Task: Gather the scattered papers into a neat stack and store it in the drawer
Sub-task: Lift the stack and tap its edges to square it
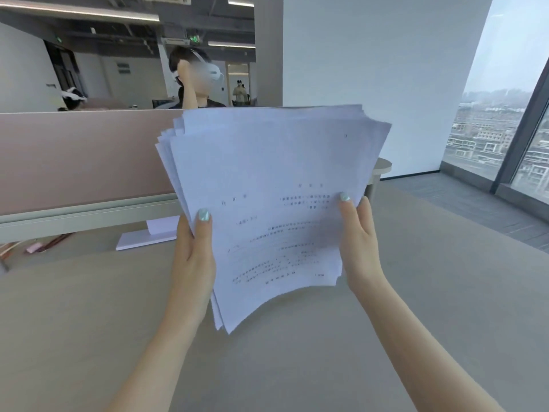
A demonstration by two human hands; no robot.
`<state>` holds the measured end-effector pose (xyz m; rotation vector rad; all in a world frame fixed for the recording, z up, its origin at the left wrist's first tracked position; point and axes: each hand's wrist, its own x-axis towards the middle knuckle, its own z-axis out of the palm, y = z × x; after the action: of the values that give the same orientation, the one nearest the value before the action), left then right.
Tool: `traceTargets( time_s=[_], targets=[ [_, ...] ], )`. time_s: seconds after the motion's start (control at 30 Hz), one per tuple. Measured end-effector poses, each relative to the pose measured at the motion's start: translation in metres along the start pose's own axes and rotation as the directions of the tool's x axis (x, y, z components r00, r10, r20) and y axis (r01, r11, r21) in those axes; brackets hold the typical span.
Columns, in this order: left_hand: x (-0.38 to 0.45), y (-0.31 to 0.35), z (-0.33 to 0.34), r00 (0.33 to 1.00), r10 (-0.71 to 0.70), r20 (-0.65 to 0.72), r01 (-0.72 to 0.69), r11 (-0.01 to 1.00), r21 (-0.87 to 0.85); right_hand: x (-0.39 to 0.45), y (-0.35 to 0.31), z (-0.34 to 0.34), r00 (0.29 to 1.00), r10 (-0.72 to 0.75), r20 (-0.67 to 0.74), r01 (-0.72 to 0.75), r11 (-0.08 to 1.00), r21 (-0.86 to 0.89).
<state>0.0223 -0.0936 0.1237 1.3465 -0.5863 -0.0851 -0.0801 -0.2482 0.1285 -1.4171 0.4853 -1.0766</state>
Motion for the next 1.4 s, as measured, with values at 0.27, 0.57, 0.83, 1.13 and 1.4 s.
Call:
traceTargets(
  time_s=[0.27, 0.57, 0.83, 1.13, 1.4],
  targets=[
    [0.001, -0.043, 0.002, 0.999, -0.034, -0.023, 0.035, 0.999, 0.041, -0.002, 0.012, -0.003, 0.995, 0.071, 0.077, -0.072, 0.997, 0.019],
    [0.006, -0.019, -0.002, 0.996, 0.047, 0.070, -0.047, 0.999, -0.006, 0.001, -0.015, -0.018, 0.998, -0.051, 0.040, 0.050, 0.998, 0.028],
    [0.010, -0.007, 0.009, 0.988, 0.157, -0.014, -0.156, 0.987, 0.022, 0.005, -0.014, -0.033, 0.998, -0.020, 0.062, 0.019, 1.000, 0.003],
    [0.021, 0.023, 0.038, 0.974, 0.221, -0.057, -0.225, 0.973, -0.057, 0.014, -0.040, -0.030, 0.983, -0.155, 0.100, 0.143, 0.983, 0.115],
    [0.010, -0.054, 0.020, 0.933, -0.219, 0.284, 0.219, 0.975, 0.032, 0.020, 0.015, -0.057, 0.876, 0.289, 0.386, -0.293, 0.955, -0.051]
  ],
)
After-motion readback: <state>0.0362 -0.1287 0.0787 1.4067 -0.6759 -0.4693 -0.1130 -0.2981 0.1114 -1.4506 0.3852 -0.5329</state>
